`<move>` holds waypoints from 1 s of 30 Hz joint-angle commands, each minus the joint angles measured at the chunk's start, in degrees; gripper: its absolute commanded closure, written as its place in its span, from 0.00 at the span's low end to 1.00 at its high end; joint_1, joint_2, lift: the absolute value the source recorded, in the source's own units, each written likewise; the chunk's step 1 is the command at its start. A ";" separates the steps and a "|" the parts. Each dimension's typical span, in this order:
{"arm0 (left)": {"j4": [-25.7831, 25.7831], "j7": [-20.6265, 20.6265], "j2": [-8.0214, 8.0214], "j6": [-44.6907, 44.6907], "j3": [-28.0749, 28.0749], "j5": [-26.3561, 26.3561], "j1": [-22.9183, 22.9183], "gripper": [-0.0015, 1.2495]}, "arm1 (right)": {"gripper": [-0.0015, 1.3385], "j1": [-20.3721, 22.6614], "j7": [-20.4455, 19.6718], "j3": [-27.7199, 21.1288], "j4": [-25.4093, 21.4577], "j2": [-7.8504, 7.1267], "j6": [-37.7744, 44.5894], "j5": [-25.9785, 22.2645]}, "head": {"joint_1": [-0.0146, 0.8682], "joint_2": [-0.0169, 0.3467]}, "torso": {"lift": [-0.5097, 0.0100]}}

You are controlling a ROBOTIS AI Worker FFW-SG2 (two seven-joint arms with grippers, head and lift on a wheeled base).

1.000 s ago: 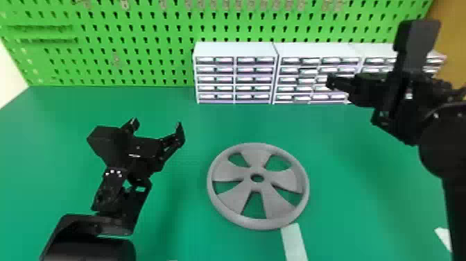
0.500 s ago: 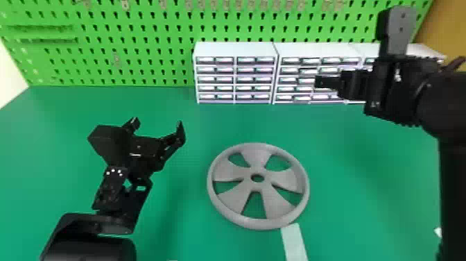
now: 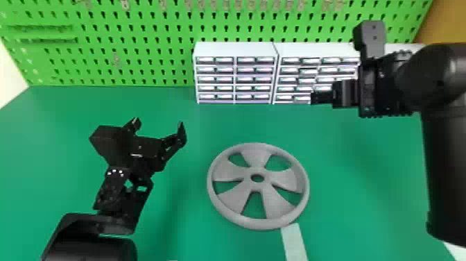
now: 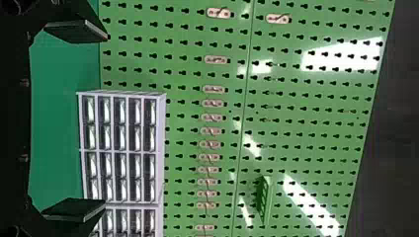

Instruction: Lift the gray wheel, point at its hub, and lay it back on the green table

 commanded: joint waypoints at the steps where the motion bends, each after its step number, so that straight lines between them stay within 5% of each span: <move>1: 0.14 0.00 0.00 0.09 -0.13 -0.11 0.28 0.08 | 0.21 -2.22 0.00 1.96 5.20 -0.41 1.33 0.93 | 0.80 0.18 | 0.80; 16: 0.14 0.00 0.00 0.09 -0.30 0.07 0.55 0.08 | 0.21 -8.55 0.18 7.76 23.40 -2.87 -4.03 -3.12 | 0.80 0.18 | 0.80; 20: 0.14 0.00 -0.09 0.00 -0.39 0.07 0.37 0.08 | 0.21 -9.60 4.22 10.49 28.14 -3.49 -8.87 -2.59 | 0.80 0.18 | 0.80; 24: 0.14 0.00 0.00 0.09 -0.39 0.07 0.37 0.08 | 0.21 -11.45 11.78 12.95 33.24 -2.87 -11.15 4.79 | 0.80 0.18 | 0.80; 30: 0.23 0.18 -0.09 0.09 -0.65 0.07 0.28 0.08 | 0.20 -12.59 30.68 10.92 39.74 1.70 -15.11 28.26 | 0.80 0.18 | 0.80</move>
